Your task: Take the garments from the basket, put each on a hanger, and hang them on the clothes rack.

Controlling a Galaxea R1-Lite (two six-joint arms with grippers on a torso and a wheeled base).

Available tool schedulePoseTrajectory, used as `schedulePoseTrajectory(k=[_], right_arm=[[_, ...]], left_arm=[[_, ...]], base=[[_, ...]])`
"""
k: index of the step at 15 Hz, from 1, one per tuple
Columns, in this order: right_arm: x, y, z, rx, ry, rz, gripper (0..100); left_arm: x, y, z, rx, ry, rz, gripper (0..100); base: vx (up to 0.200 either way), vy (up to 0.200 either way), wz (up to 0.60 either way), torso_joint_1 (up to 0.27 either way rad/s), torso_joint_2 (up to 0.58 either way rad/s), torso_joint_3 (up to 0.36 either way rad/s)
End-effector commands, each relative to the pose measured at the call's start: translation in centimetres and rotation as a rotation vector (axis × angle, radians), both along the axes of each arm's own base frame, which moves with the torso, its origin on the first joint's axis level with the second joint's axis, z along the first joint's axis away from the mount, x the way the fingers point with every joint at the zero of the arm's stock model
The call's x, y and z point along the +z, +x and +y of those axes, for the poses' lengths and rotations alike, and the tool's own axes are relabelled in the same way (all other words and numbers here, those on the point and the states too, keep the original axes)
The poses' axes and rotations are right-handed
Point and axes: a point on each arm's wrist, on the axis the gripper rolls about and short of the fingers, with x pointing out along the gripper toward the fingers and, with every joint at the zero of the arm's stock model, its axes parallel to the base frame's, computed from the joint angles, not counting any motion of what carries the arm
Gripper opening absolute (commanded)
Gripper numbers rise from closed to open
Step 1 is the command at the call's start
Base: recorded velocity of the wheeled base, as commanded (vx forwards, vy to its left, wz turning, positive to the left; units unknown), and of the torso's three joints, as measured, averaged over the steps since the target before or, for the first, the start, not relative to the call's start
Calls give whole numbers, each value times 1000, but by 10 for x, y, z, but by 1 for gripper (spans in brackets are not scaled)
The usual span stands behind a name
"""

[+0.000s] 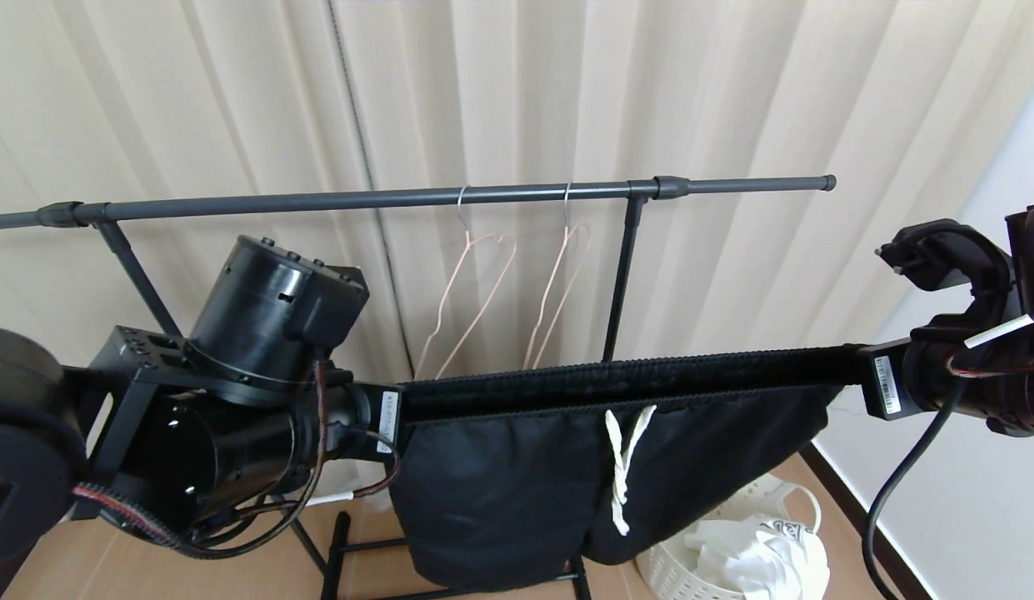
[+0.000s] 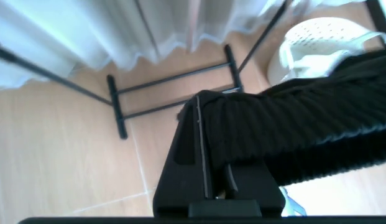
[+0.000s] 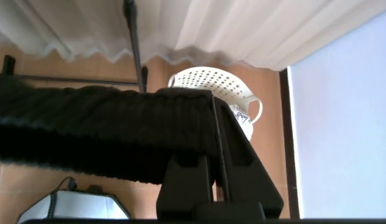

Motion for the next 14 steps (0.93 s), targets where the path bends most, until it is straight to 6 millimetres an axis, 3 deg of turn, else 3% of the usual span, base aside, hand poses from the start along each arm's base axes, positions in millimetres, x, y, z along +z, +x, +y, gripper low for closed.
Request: schedulePoseTrajectory(k=[1,5,8,11,12,13,14], right_arm=[[0,-22,11,87,3,-12,0],[-10,-77,29,325,-15,39,0],[-10,-101,49,494,23,65,0],[-18,-118,96,600,159,167,0],[-20,-121,108,605,186,192,0],[-22,-122,136,589,264,235,0],[-25,-119,149,570,301,247,0]], left_arm=[[4,15,-29,-43,-17,-17,0],[30,66,-71,-97,-142,-85,0],[45,100,-89,-122,-225,-140,0],[47,127,-101,-113,-259,-180,0],[47,132,-101,-108,-264,-188,0],[48,140,-101,-115,-284,-196,0],[50,143,-101,-121,-296,-200,0]], base=[[0,0,0,0,0,0],[0,0,0,0,0,0],[0,0,0,0,0,0],[0,0,0,0,0,0],[0,0,0,0,0,0],[0,0,0,0,0,0],[0,0,0,0,0,0]])
